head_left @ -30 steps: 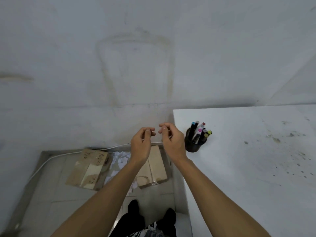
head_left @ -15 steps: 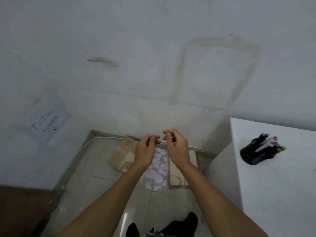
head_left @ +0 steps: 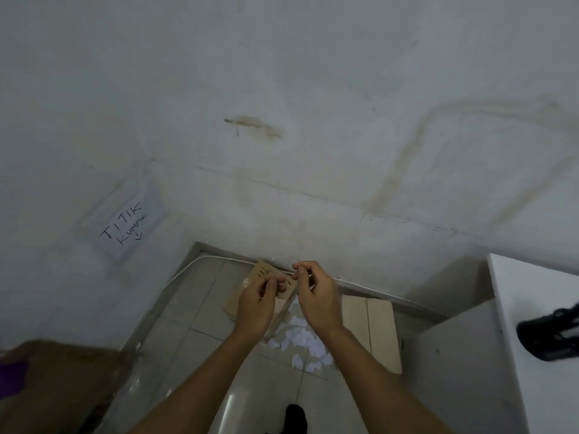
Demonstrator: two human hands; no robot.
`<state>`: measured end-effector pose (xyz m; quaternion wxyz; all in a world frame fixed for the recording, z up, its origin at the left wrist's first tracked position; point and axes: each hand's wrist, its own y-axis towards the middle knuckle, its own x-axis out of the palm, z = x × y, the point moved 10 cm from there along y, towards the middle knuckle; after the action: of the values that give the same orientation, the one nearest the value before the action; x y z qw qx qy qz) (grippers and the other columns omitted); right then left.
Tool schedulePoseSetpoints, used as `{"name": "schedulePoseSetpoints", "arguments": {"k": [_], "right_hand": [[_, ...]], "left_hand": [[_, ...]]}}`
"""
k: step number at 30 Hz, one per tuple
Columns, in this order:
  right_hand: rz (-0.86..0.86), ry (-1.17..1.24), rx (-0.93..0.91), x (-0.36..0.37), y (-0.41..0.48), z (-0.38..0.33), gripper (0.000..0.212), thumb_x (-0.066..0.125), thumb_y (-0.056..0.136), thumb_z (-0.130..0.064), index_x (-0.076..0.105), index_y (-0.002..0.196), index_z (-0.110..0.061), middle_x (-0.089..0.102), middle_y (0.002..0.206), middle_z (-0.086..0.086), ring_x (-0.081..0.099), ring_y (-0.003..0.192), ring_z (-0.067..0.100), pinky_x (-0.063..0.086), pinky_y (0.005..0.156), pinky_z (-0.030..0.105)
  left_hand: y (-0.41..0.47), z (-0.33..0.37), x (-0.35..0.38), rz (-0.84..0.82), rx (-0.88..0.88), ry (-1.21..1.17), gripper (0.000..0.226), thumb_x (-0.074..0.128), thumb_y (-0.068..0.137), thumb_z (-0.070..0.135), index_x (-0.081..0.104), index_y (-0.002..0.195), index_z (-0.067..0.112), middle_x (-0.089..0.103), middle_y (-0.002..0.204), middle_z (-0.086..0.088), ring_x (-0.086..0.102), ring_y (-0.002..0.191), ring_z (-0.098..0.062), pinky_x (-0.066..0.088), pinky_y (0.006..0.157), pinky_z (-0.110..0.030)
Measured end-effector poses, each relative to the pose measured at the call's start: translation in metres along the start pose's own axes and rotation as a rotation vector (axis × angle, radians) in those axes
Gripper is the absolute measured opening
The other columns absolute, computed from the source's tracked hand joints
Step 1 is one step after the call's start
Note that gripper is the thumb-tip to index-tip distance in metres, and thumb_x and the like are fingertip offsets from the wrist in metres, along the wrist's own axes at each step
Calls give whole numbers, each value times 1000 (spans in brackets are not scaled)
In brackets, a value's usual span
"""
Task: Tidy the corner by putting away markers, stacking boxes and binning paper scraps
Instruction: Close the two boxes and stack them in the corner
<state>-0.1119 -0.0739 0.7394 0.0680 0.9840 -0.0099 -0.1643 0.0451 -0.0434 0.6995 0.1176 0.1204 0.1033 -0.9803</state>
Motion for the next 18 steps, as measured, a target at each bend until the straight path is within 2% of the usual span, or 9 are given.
{"name": "schedulePoseSetpoints", "arguments": {"k": [5,9,15,18], "right_hand": [[-12,-58,-5,40,31,34,17,51,102,-11,68,103,-10,69,91,0,64,81,7,46,66,13],[21,-78,45,81,49,105,17,51,102,-13,68,101,-15,70,90,-4,65,82,6,47,65,15],[125,-64,149,156,68,266,18,51,101,-17,69,99,-19,70,91,-6,66,84,10,50,68,24],[134,-79,152,194,64,341,17,52,101,-13,69,99,-18,70,93,-5,65,85,11,53,70,28]], "left_hand": [[38,-38,-18,31,-40,-4,25,47,102,22,71,99,22,73,89,7,65,81,4,47,70,-10],[78,-94,-20,36,-57,-5,24,47,102,21,71,98,21,73,89,7,64,81,6,45,67,-5],[154,-246,8,-8,-105,31,24,48,101,19,72,95,22,74,87,7,67,85,-1,54,78,-21],[184,-329,24,-32,-110,58,24,49,100,17,72,96,21,74,87,8,67,85,-1,54,80,-23]]}}
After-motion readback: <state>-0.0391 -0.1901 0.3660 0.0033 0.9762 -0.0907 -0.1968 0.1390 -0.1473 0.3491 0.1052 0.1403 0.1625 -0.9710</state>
